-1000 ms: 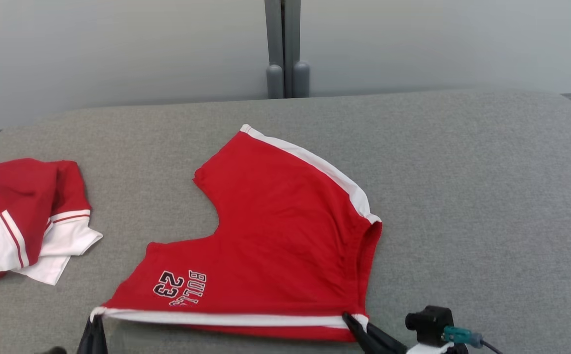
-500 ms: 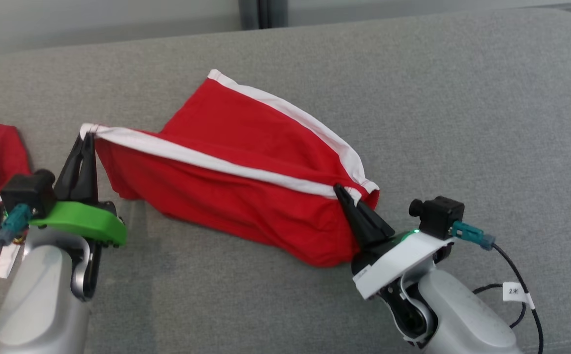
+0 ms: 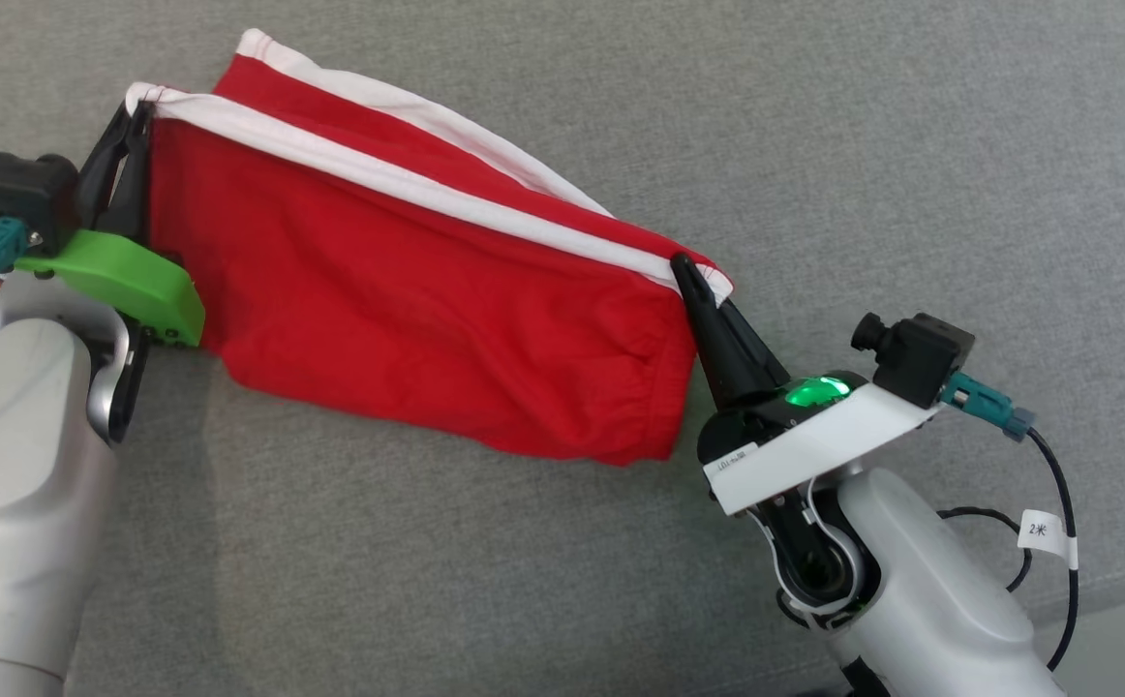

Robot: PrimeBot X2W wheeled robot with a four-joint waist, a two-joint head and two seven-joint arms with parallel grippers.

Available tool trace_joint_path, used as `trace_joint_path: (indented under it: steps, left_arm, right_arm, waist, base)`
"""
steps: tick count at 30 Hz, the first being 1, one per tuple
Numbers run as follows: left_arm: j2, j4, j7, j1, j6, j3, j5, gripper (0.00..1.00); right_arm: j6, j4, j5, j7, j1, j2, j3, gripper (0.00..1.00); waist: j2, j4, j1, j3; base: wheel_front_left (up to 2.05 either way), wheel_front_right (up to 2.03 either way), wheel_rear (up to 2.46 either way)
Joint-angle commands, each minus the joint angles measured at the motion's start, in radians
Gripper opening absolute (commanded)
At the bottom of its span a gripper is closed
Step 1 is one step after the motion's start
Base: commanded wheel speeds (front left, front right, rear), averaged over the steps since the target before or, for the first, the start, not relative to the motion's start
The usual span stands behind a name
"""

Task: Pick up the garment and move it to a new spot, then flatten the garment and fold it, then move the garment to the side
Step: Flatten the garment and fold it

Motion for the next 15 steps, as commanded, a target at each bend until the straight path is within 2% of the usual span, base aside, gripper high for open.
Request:
trace_joint_path:
  steps: [1, 6, 15]
  left_arm:
    - [0.008, 0.017, -0.001, -0.032, 0.003, -0.01, 0.004, 0.0]
    - [0.008, 0.08, -0.001, -0.104, 0.003, -0.051, 0.02, 0.0]
    - [0.005, 0.187, -0.001, -0.197, 0.007, -0.07, 0.05, 0.0]
  right_arm:
    - [-0.001, -0.01, 0.013, -0.005, -0.008, -0.002, 0.002, 0.0]
    - [-0.001, -0.041, 0.041, -0.005, -0.014, -0.002, 0.001, 0.0]
    - [-0.001, -0.048, 0.069, -0.005, -0.034, -0.004, -0.009, 0.0]
  waist:
    - [0.0, -0.063, 0.0, 0.062]
    - [0.0, -0.076, 0.0, 0.078]
    - [0.0, -0.086, 0.0, 0.087]
  base:
    - [0.0, 0.0, 0.0]
    - [0.0, 0.0, 0.0]
    - [0.0, 0.0, 0.0]
